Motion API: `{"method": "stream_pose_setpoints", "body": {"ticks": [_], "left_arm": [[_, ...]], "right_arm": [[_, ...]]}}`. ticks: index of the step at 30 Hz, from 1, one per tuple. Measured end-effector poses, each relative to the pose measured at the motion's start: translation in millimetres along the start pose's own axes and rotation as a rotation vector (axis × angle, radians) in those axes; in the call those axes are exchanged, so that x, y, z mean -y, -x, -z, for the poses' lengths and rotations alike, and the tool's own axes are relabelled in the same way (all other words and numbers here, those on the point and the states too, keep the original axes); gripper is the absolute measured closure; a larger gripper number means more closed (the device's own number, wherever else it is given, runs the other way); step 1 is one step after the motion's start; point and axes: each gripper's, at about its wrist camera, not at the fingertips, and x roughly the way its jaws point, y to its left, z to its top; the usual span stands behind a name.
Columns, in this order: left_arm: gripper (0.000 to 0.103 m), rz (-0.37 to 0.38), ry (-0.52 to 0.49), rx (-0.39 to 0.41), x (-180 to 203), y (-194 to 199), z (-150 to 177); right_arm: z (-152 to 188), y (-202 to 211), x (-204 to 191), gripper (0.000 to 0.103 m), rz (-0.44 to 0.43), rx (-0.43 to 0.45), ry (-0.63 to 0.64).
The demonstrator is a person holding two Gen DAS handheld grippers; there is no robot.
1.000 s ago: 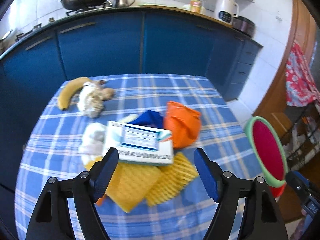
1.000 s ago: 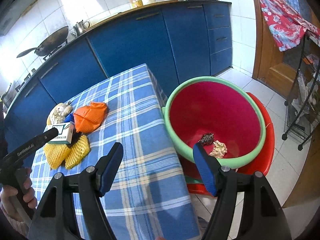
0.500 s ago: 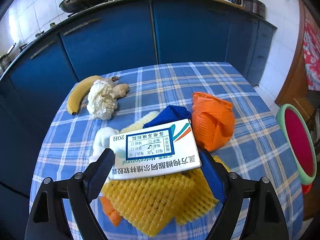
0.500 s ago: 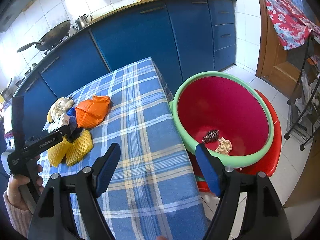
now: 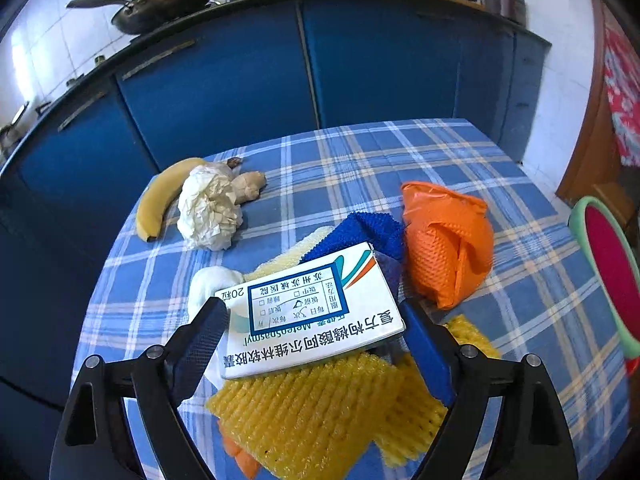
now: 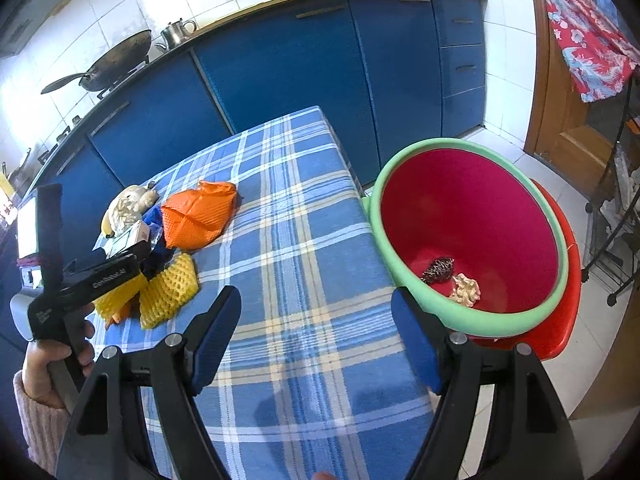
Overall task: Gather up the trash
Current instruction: 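Grasp a yellow foam fruit net with the left tool and lift it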
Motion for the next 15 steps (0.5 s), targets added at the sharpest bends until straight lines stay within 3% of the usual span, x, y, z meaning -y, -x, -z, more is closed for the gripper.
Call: {"method": "stream_pose_setpoints", "body": {"ticks": [6, 11, 15], "left_arm": [[0.014, -0.035, -0.082, -0.038, 9, -7, 6], [0.016, 0.007, -0.003, -0.060, -6, -9, 14], [0.037, 0.063, 0.049, -0.020, -19, 3, 13]], "right_arm": [[1, -1, -6, 0.025, -0.012, -0.003, 0.007], [3, -2, -11, 0.025, -0.022, -0.007, 0.017], [3, -3, -14, 0.025, -0.024, -0.009, 0.024]]}}
